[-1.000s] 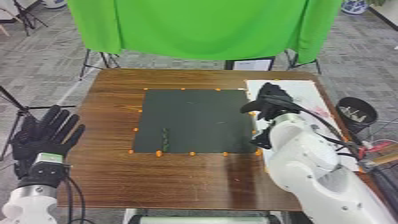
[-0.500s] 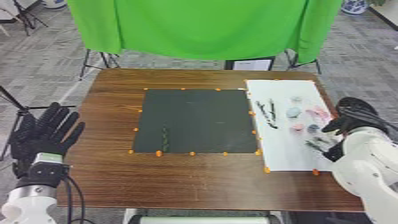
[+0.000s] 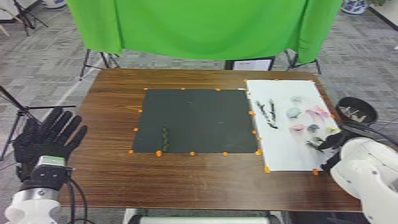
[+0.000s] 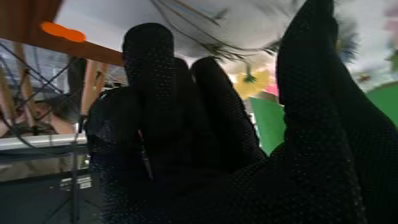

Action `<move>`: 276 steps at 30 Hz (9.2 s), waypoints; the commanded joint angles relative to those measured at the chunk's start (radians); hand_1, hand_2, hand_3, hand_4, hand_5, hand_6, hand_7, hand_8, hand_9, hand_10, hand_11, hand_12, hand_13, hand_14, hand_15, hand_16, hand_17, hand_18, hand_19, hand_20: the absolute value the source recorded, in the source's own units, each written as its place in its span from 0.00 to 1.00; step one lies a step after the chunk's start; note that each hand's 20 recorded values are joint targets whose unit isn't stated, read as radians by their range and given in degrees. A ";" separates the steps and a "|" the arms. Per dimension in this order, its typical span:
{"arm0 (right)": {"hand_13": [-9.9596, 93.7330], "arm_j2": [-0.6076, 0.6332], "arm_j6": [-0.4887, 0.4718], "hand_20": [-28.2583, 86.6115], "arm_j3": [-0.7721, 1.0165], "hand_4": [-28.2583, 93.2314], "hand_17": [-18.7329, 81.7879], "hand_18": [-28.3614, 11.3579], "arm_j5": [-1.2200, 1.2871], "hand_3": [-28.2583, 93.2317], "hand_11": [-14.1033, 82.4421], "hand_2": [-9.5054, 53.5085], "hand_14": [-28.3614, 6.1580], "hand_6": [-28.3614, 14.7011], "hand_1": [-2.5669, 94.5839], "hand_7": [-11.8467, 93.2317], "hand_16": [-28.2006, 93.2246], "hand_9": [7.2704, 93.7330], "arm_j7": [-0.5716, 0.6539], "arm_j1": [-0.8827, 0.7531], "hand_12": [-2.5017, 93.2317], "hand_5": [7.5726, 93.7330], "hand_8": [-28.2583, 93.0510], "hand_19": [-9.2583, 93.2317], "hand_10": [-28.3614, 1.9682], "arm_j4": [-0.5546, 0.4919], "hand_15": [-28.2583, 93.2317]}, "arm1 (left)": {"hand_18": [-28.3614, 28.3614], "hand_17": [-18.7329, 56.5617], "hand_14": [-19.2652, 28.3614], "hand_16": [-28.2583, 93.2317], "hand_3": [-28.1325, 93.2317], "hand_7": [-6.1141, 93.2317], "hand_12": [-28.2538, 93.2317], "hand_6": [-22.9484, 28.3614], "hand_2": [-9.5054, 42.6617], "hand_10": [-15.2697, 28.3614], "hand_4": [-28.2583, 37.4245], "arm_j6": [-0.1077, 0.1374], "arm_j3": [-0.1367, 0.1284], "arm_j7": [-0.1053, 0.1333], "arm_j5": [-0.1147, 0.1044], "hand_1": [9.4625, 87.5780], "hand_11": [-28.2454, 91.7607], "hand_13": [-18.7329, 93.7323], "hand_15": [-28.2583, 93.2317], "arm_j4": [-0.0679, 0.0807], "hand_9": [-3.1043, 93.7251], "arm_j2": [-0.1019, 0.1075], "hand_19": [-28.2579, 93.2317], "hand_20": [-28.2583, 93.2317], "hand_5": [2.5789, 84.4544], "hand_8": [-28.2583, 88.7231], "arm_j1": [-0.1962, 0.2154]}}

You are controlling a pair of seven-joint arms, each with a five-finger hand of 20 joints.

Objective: Arrange flowers

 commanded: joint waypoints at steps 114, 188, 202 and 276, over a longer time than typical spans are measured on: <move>0.91 -0.410 0.345 0.52 -0.815 0.06 0.72 0.09 -0.126 0.84 0.31 0.00 0.50 0.47 0.39 0.24 0.47 0.88 -0.109 0.455 0.21 0.78 0.16 1.00 0.30 0.057 0.66 | 0.79 0.16 0.76 0.18 0.84 0.20 0.34 0.63 0.48 0.72 0.00 0.033 0.021 -0.057 -0.011 0.21 0.40 0.42 0.55 0.000 0.45 0.051 0.56 0.34 0.55 0.18 -0.016; 0.77 -0.164 -0.071 0.59 -0.614 0.00 0.65 0.05 -0.170 0.61 0.27 0.00 0.39 0.28 0.42 0.17 0.45 0.59 -0.128 0.576 0.20 0.57 0.18 1.00 0.14 0.369 0.76 | 0.79 0.16 0.75 0.18 0.84 0.20 0.34 0.63 0.48 0.71 0.00 0.012 0.081 -0.092 0.091 0.21 0.40 0.42 0.55 0.024 0.44 0.052 0.55 0.34 0.55 0.18 -0.122; 0.86 -0.186 0.096 0.56 -0.685 0.00 0.64 0.10 -0.234 0.71 0.31 0.00 0.54 0.57 0.61 0.31 0.47 0.85 -0.181 0.518 0.29 0.80 0.27 1.00 0.51 0.402 0.70 | 0.79 0.16 0.75 0.18 0.83 0.20 0.34 0.63 0.48 0.71 0.00 0.014 0.111 -0.101 0.064 0.21 0.40 0.42 0.55 0.034 0.45 0.029 0.55 0.34 0.55 0.18 -0.147; 0.82 -0.315 0.216 0.52 -0.679 0.06 0.68 0.10 -0.273 0.85 0.50 0.00 0.45 0.45 0.39 0.50 0.50 0.74 -0.085 0.286 0.31 0.67 0.15 1.00 0.27 0.095 0.73 | 0.80 0.16 0.77 0.18 0.84 0.20 0.34 0.64 0.46 0.72 0.00 0.056 0.078 -0.097 0.020 0.19 0.40 0.42 0.55 0.014 0.45 0.011 0.56 0.34 0.55 0.18 -0.072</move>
